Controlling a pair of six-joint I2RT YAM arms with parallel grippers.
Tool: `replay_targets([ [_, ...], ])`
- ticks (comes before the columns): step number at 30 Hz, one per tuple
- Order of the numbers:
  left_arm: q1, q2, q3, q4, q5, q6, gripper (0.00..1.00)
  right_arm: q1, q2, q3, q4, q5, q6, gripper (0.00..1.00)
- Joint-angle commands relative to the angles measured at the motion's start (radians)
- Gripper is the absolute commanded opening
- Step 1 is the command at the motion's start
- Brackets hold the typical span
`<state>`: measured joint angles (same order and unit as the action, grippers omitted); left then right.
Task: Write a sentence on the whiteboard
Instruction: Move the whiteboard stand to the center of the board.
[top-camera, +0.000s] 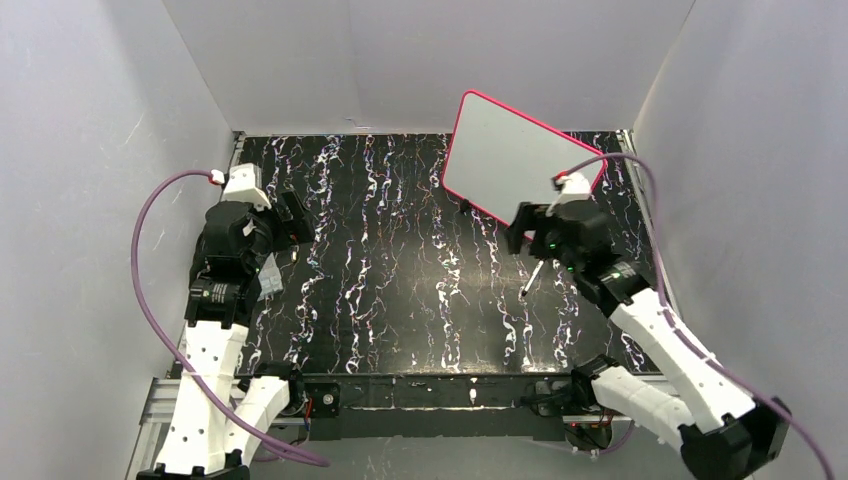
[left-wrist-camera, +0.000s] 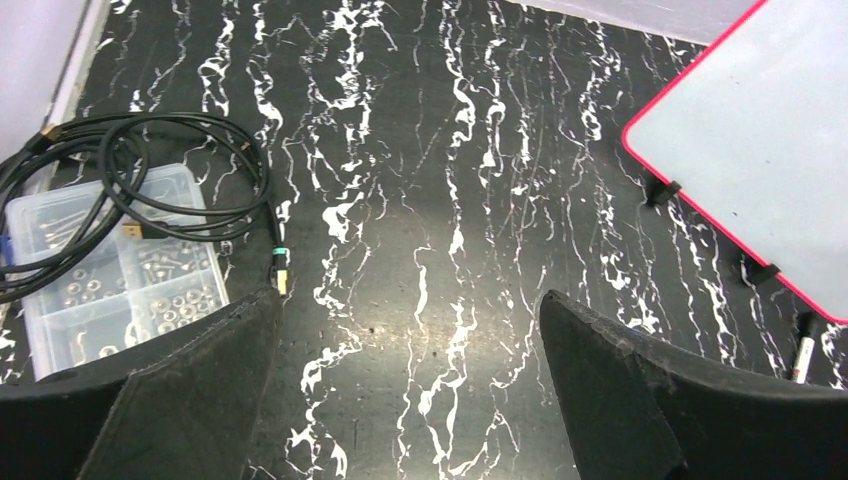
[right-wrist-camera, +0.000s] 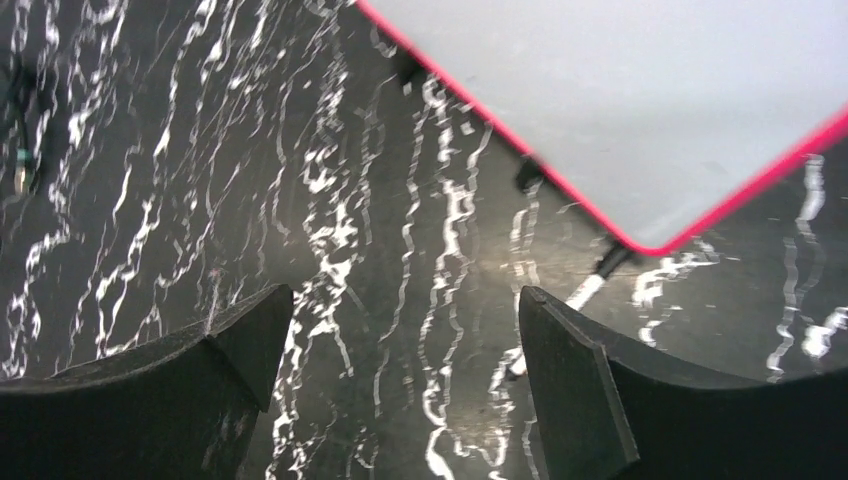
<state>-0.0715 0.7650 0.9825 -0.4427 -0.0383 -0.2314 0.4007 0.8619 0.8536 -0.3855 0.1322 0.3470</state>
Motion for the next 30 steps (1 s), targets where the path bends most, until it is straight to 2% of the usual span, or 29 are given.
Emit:
replay_targets([
  [1,-0.001,0.001,0.001,0.053,0.089,0.017,0.99,0.236,0.082,0.001,0.083,0.33,0.119,0.9],
  [5,-0.001,-0.012,-0.104,0.142,0.107,0.019,0.99,0.356,0.195,-0.025,0.164,0.464,0.208,0.86],
  [9,-0.001,0.008,-0.111,0.122,0.126,0.027,0.99,0.391,0.349,-0.035,0.244,0.547,0.253,0.79],
  [14,-0.001,0.005,-0.125,0.129,0.154,0.014,0.99,0.386,0.483,-0.048,0.289,0.646,0.321,0.76],
  [18,-0.001,0.0,-0.126,0.123,0.146,0.016,0.99,0.351,0.551,-0.062,0.353,0.633,0.328,0.73],
  [23,-0.001,-0.004,-0.127,0.121,0.144,0.017,0.99,0.301,0.627,-0.074,0.438,0.644,0.337,0.62],
  [30,-0.002,-0.004,-0.125,0.119,0.14,0.018,0.99,0.262,0.714,-0.082,0.536,0.718,0.353,0.6],
])
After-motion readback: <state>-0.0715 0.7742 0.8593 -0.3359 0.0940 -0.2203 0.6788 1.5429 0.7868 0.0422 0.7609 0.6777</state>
